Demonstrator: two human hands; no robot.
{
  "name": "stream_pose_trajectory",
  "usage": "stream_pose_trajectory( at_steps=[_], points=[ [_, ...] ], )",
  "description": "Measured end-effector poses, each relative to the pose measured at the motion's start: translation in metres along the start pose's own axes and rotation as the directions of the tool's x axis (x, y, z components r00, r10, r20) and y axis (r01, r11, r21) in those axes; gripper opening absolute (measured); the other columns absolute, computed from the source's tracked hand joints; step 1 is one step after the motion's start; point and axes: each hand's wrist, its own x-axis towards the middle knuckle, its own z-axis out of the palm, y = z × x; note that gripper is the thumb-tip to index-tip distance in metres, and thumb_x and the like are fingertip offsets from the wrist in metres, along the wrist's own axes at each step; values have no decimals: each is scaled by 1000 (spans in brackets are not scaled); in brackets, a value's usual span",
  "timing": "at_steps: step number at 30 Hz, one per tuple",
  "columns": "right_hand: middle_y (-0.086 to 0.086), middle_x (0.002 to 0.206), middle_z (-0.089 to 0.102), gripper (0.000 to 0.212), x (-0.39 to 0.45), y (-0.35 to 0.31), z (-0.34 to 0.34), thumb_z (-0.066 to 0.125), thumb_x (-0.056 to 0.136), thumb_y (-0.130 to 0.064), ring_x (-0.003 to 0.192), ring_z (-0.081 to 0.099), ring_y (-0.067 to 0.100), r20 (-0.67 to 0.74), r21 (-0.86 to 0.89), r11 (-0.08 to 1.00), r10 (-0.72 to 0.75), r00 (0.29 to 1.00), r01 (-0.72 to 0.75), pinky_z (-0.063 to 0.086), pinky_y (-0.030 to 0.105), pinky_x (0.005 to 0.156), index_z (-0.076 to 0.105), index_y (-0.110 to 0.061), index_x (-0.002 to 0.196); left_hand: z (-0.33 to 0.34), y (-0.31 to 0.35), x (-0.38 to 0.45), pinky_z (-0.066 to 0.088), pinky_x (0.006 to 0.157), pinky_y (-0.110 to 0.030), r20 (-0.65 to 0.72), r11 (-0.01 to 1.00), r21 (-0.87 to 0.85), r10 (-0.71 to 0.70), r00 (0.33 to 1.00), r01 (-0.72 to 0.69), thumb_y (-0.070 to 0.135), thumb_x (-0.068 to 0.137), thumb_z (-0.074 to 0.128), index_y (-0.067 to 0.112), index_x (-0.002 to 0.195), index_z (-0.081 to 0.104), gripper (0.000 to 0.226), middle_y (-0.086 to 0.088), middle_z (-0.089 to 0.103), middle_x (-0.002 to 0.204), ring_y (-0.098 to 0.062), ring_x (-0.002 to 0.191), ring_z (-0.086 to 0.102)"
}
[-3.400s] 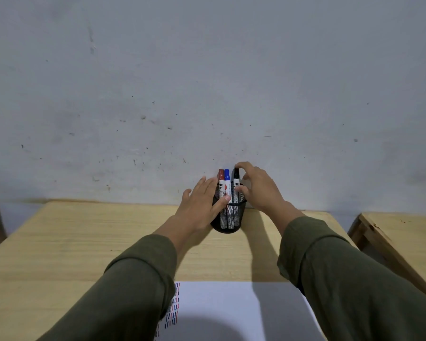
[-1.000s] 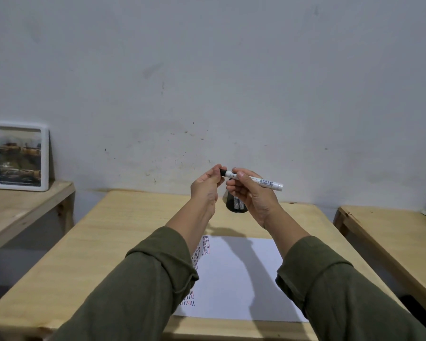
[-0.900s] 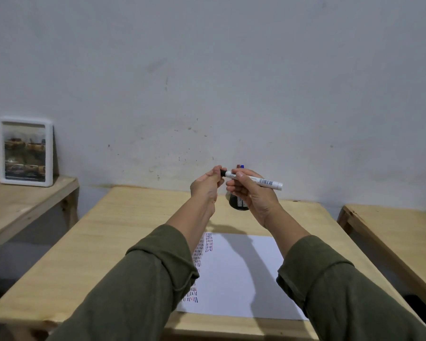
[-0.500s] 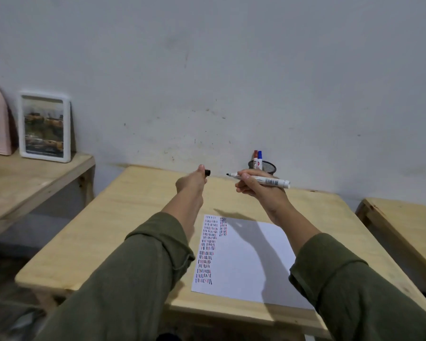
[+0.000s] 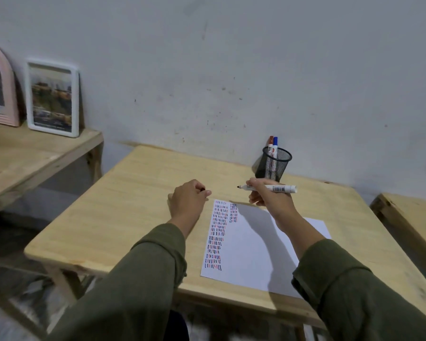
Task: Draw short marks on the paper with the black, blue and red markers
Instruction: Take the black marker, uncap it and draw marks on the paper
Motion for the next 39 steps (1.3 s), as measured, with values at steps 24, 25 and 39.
stream_pose_trajectory(
  at_steps=[24, 25, 39],
  points=[
    [-8, 49, 50, 8, -40, 42, 10, 64, 83, -11, 43, 38, 4, 35, -23, 992, 123, 992, -122, 31, 15, 45, 69, -17, 82, 3, -44, -22, 23, 112, -39, 248, 952, 172, 207, 946, -253, 63, 69, 65, 21, 147, 23, 97, -4, 45, 144, -22, 138, 32],
    [-13, 46, 50, 9, -40, 42, 10, 63, 83, -8, 41, 39, 1, 27, -14, 992, 124, 992, -124, 31, 13, 44, 68, -15, 82, 3, -44, -21, 23, 112, -39, 245, 953, 168, 206, 947, -251, 64, 68, 65, 21, 147, 24, 99, -4, 45, 144, -22, 138, 33],
    [-18, 41, 52, 11, -42, 44, 12, 57, 85, 1, 41, 46, -4, 16, -72, 997, 14, 1000, -13, 33, 7, 44, 65, -5, 79, 2, -43, -23, 23, 111, -37, 232, 964, 132, 196, 953, -231, 63, 63, 71, 20, 146, 24, 105, -5, 45, 145, -22, 137, 33]
  ],
)
